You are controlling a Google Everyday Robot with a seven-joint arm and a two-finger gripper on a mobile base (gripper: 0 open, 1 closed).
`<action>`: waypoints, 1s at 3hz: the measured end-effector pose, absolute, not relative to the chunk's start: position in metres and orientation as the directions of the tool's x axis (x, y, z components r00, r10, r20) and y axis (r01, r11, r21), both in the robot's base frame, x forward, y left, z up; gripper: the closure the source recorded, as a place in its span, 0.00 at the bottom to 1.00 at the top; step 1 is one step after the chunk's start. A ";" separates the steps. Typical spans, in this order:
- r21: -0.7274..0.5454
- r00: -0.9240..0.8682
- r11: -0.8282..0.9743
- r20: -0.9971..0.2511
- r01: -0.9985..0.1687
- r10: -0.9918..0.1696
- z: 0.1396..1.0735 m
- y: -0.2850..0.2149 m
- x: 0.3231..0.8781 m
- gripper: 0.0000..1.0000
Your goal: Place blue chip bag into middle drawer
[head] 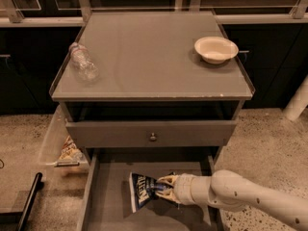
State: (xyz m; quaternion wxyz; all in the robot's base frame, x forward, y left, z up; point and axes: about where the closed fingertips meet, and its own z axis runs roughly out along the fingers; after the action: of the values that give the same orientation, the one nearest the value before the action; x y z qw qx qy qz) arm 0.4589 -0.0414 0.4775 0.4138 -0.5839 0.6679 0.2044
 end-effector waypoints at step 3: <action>-0.277 0.003 0.289 -0.727 -0.917 -0.687 0.429 -0.105 0.489 1.00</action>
Offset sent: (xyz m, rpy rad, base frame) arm 0.0320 -0.0832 -0.0464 -0.1617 -0.0501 -0.1550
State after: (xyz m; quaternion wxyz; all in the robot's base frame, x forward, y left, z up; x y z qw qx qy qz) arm 0.4892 -0.1050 0.4287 0.4072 -0.5794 0.6917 0.1412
